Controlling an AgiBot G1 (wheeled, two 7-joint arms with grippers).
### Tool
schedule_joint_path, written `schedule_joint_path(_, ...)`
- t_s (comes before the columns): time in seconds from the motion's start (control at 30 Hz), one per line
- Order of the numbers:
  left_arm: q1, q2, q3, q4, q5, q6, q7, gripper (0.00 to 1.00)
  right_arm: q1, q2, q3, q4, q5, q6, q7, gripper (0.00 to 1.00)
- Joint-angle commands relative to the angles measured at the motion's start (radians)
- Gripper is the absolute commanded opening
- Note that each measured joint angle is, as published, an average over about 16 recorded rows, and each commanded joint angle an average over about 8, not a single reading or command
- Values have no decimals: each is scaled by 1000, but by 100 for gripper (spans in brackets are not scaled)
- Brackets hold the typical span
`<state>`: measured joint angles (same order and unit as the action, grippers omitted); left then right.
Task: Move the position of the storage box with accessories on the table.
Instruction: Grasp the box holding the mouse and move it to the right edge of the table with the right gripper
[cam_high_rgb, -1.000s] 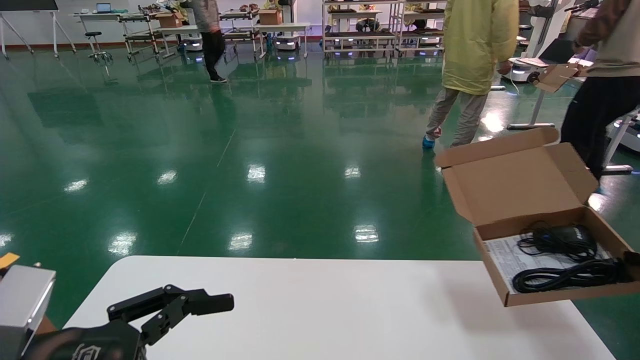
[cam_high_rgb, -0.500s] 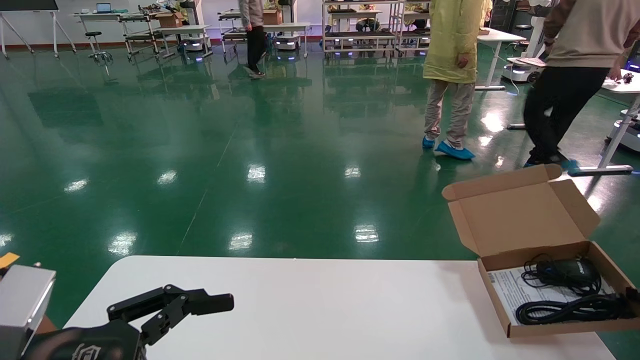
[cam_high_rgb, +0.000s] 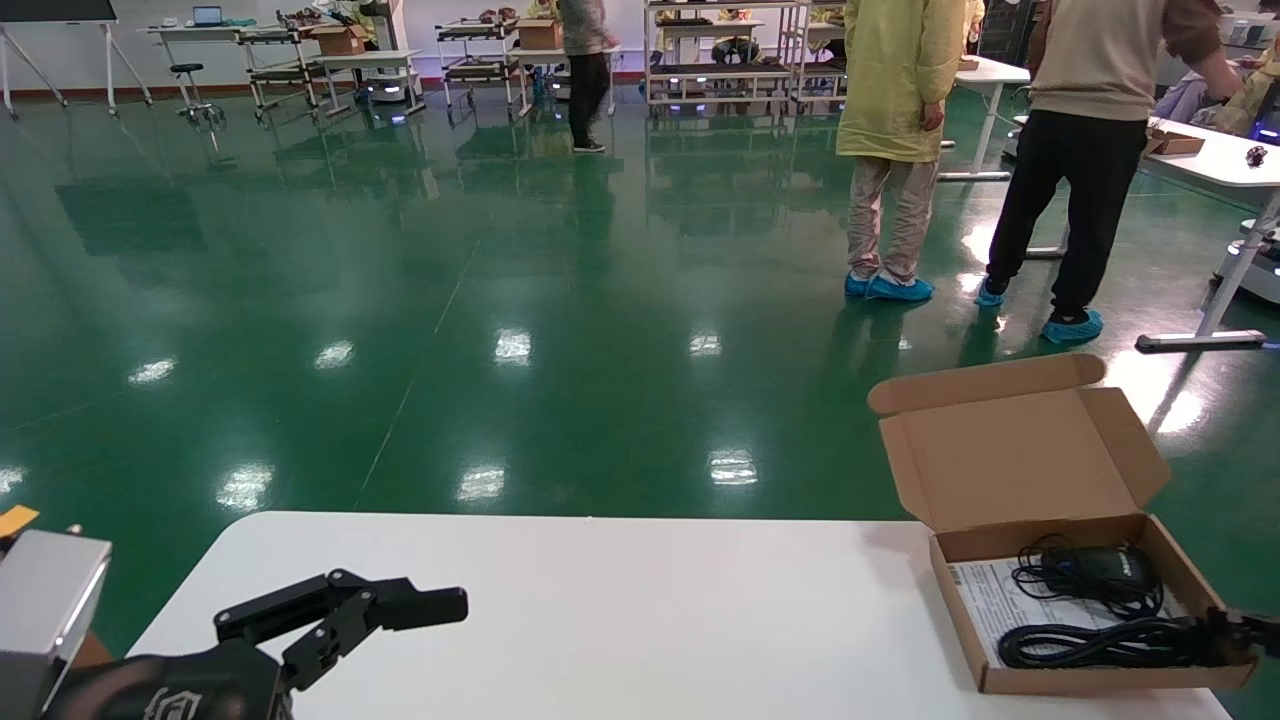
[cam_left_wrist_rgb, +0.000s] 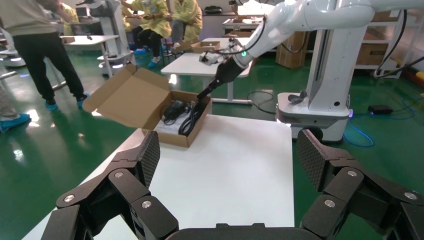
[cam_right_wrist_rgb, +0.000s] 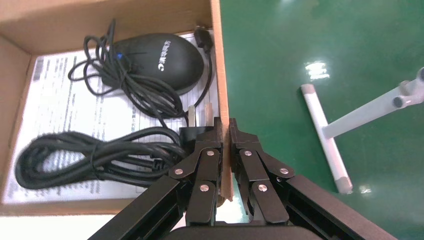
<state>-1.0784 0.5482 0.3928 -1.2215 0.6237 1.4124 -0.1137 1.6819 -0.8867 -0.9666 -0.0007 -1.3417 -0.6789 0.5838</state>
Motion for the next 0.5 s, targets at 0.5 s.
schedule_joint_path(0.5, 0, 0, 0, 0, 0, 0, 0, 100, -55, -48, 19, 12, 26, 106, -24, 0)
